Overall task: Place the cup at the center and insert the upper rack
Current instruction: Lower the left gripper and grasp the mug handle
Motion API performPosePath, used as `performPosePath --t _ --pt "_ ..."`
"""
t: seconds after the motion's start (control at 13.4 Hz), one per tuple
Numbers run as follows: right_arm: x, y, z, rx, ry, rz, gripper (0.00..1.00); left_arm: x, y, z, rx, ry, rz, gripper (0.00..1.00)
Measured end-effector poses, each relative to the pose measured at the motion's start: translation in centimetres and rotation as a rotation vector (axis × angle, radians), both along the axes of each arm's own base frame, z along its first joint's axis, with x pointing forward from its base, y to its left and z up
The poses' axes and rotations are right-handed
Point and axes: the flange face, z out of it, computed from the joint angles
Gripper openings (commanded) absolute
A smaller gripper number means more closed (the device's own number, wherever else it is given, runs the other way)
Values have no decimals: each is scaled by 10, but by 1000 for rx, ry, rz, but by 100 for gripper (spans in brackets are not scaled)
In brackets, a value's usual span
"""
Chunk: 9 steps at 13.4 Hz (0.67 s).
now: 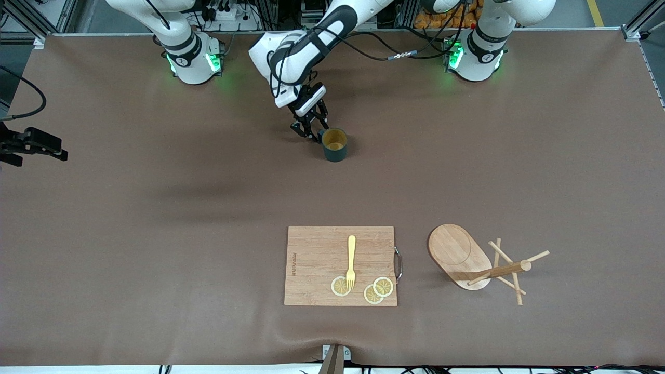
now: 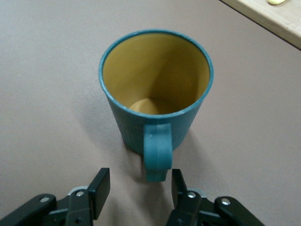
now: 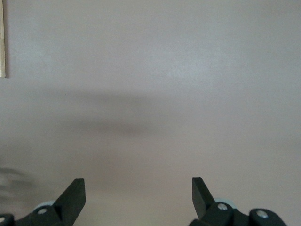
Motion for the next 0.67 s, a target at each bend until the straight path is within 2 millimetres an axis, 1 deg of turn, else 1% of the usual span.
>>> performPosePath --t 0.15,0.22,0.37,0.52,0.6,0.67 --pt "0 0 0 0 0 0 100 1 0 0 -3 -5 8 57" --pt "0 0 0 0 0 0 100 3 1 0 -3 -11 15 55" --pt "0 0 0 0 0 0 100 10 3 0 -1 -21 25 53" --pt "0 0 0 0 0 0 100 12 4 0 -1 -24 28 50" --pt "0 0 0 0 1 0 100 12 4 0 -1 -24 29 46" --pt "0 0 0 0 1 0 100 11 4 0 -1 -25 29 39"
